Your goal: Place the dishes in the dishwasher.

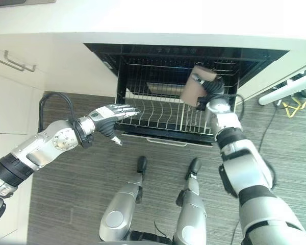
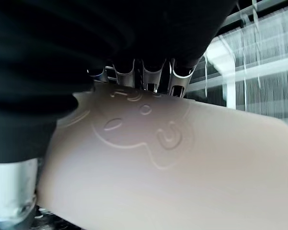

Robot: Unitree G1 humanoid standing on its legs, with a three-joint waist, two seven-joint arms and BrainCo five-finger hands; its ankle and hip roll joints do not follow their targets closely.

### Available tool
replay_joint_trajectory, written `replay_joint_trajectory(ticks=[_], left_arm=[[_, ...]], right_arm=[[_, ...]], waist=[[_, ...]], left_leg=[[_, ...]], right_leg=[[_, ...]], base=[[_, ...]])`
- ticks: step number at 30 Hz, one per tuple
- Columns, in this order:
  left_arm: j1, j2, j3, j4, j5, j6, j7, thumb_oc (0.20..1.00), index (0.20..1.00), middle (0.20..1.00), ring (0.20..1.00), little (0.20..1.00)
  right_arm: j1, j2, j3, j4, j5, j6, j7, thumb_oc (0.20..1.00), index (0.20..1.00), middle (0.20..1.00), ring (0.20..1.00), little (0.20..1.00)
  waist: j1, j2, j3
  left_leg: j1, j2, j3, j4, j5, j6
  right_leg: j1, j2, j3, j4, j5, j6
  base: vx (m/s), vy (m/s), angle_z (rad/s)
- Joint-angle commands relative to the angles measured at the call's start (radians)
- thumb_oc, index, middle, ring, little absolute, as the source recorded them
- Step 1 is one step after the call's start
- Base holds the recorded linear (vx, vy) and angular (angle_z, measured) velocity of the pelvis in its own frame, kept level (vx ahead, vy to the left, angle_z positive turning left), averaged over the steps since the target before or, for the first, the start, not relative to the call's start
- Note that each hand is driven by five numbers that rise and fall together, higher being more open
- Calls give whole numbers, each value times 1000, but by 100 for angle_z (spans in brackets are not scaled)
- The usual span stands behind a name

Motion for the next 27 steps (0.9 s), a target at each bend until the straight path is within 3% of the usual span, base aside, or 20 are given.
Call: replay_joint_trajectory(ticks=[1, 27], left_arm=[[-29, 32, -15, -35, -38, -36, 9, 1000, 1000, 1000, 1000, 1000], [-28, 22, -42, -13, 3, 6, 56, 1000, 1000, 1000, 1000, 1000]], right_arm=[[-81, -11, 43, -49, -105, -4, 1, 200, 200, 200, 200, 200], [-34, -21, 57, -32, -140, 2, -89, 200, 200, 200, 200, 200]], waist=[[24, 6, -16], [9, -10, -16]], left_leg=[[-66, 43, 12, -13, 20, 6], [-53, 50, 32, -17, 16, 6]], right_leg=[[39, -132, 29, 51, -43, 105], [40, -126, 28, 47, -37, 111]], base=[[-26, -20, 7], [-5, 0, -1]])
